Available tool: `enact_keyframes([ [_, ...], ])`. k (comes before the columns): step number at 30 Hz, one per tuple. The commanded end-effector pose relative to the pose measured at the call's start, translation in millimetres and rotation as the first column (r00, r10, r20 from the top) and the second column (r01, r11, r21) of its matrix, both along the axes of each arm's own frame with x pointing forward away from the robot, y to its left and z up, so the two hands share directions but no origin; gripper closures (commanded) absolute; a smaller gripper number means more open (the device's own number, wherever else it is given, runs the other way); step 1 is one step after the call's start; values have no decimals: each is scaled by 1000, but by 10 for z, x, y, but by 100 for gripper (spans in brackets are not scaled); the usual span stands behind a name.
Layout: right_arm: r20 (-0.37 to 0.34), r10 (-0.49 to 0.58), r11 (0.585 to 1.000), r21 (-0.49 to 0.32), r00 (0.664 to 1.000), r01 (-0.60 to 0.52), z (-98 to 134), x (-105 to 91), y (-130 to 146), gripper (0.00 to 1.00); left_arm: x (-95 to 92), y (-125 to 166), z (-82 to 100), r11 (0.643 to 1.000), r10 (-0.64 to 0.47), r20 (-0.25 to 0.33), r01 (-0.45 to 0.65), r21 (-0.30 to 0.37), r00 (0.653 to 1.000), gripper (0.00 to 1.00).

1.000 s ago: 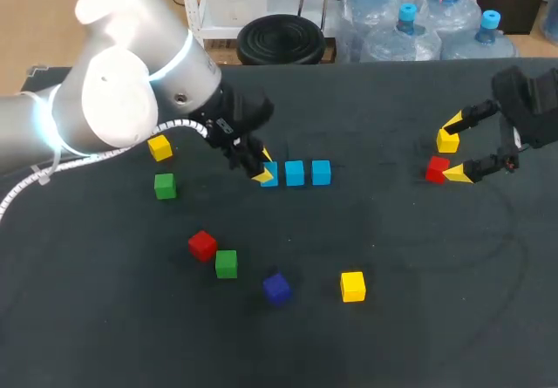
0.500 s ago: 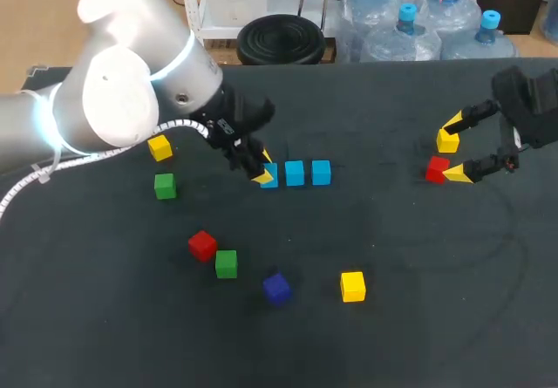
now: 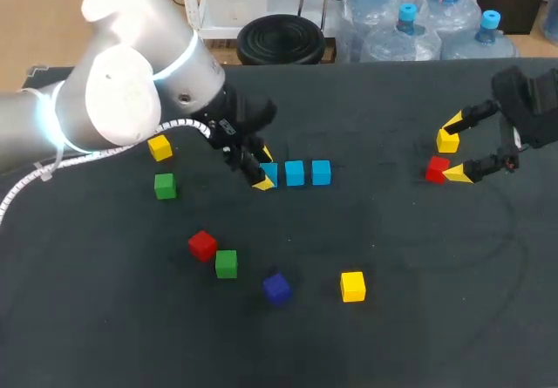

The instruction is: Place the blue cubes, place green cubes on the blue cubes, place the yellow cubes on the green cubes, then place the red cubes on the yellow cubes, and place purple cube on the red cubes.

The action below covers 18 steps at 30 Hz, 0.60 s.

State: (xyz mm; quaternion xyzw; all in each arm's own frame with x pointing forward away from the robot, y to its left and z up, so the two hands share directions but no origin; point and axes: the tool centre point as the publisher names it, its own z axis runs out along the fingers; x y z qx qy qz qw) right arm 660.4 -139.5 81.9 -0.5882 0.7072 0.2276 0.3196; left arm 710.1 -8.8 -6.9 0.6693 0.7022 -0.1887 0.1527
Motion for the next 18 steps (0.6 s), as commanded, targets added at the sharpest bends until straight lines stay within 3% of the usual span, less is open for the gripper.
enact_keyframes([
  [1, 0, 0, 1000, 0, 1000, 0, 2, -2, 0, 0, 27, -11, 2, 1000, -2, -5, 2, 6, 1000, 45],
  [6, 0, 0, 1000, 0, 1000, 0, 2, -2, 0, 0, 35, -10, 47, 1000, 2, -2, -2, 3, 1000, 45],
  [7, 0, 0, 1000, 0, 1000, 0, 2, -2, 0, 0, 30, -9, 74, 1000, 0, 1, 0, 3, 1000, 41],
  [9, 0, 0, 1000, 0, 1000, 0, 2, -2, 0, 0, 23, -10, 127, 1000, -3, 3, 3, 4, 1000, 23],
  [10, 0, 0, 1000, 0, 1000, 0, 2, -2, 0, 0, 16, -11, 159, 1000, -6, 3, 6, 9, 1000, 22],
  [12, 0, 0, 1000, 0, 1000, 0, 2, -2, 0, 0, 4, -4, 221, 1000, 1, -12, -1, 16, 1000, 0],
  [18, 0, 0, 1000, 0, 1000, 0, 2, -2, 0, 0, -63, 57, 459, 999, 27, -53, -25, 36, 998, 0],
])
